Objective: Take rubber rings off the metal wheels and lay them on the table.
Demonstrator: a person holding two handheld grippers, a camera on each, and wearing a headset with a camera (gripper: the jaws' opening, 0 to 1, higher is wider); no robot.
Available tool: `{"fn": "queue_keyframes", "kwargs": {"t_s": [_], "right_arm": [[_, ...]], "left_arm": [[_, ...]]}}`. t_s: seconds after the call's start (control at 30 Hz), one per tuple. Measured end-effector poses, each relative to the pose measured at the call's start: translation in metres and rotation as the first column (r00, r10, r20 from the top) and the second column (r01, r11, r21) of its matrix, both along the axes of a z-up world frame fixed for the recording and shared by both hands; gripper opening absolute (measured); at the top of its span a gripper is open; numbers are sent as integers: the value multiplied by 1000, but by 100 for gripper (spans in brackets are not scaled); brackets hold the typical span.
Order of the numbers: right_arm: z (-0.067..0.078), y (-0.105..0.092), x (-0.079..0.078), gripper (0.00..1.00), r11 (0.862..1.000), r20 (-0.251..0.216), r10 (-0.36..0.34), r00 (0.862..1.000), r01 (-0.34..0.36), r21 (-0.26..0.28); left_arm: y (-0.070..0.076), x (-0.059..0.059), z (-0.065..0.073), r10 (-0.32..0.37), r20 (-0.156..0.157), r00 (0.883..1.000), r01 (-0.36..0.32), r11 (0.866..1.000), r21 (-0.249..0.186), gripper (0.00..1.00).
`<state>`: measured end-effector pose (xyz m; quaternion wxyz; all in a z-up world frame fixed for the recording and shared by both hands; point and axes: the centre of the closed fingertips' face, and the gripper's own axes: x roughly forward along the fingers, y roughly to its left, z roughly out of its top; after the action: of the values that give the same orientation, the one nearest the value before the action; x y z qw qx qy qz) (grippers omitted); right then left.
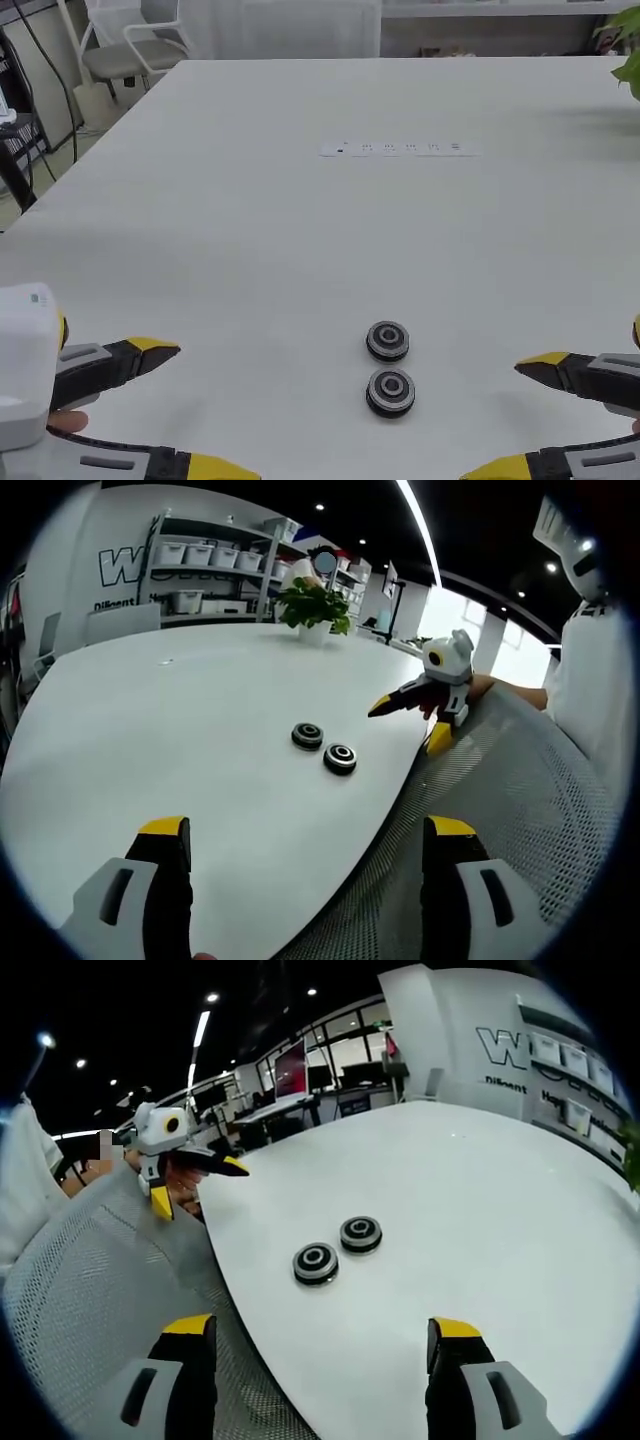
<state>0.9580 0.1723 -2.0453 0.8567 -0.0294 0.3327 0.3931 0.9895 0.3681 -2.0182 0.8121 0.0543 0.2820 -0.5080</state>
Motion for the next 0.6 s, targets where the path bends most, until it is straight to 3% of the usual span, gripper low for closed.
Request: {"fn": "queue_keyframes", "kwargs": {"t_s": [0.17, 0.27, 0.6], "right_arm": [[4, -2, 2, 86, 1000, 9, -15, 1000, 15, 16], [7, -4, 3, 86, 999, 6, -29, 1000, 29, 25], [18, -2, -7, 86, 1000, 6, 17, 1000, -17, 14]], "left_arm": [[0, 0, 1, -4, 3, 1000, 4, 1000, -5, 95], [0, -3, -1, -29, 10, 1000, 28, 999, 28, 95], [-3, -11, 7, -84, 8, 996, 84, 996, 37, 91]]}}
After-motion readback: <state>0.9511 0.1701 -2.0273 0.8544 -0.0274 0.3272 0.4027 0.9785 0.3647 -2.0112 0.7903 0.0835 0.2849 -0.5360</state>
